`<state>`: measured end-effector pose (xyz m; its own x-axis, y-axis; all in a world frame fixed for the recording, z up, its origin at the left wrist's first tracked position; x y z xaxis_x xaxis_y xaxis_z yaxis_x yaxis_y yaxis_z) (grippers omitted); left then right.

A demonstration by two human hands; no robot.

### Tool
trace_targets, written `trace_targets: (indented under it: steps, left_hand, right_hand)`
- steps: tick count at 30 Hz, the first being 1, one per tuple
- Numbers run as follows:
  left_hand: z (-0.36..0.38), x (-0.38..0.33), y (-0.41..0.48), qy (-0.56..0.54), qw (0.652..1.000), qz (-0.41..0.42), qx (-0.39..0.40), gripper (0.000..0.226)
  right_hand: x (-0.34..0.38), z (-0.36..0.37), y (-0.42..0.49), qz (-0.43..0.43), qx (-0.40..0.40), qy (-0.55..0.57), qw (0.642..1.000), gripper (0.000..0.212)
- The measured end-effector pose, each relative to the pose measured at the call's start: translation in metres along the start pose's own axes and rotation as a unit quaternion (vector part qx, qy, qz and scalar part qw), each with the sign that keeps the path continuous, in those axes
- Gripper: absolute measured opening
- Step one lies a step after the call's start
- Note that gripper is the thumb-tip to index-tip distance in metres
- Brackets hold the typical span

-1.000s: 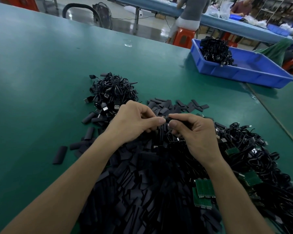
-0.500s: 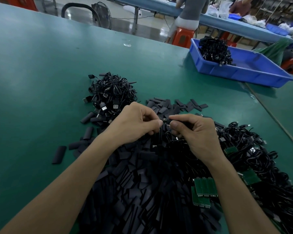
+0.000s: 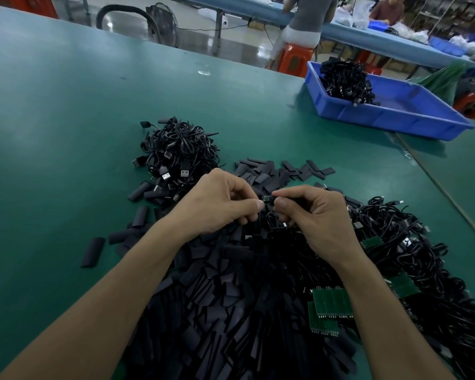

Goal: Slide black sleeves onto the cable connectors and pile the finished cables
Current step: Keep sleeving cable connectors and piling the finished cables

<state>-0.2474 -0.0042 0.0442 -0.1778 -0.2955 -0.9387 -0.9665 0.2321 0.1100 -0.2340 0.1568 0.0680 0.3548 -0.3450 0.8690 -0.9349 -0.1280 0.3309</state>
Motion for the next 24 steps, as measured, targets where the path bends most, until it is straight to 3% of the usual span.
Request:
trace_targets:
  steps: [24]
  left_hand:
    - [-0.0018, 0.0041, 0.0001, -0.018, 0.998, -0.053, -0.024, 0.019]
  right_hand:
    - [-0.0025, 0.0053, -0.0041, 0.003, -0.071, 0.017, 0.997, 0.015]
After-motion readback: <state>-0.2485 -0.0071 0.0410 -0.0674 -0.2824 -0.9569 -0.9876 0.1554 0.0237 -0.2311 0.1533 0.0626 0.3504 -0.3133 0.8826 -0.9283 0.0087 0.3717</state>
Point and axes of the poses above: each hand's wrist, its own y-axis towards the middle knuckle, its own z-axis out of the palm, x = y × z, the point moved 9 cm from there along y, towards the middle knuckle, and after that the axes turned 5 degrees about -x, right-handed, at the moved point
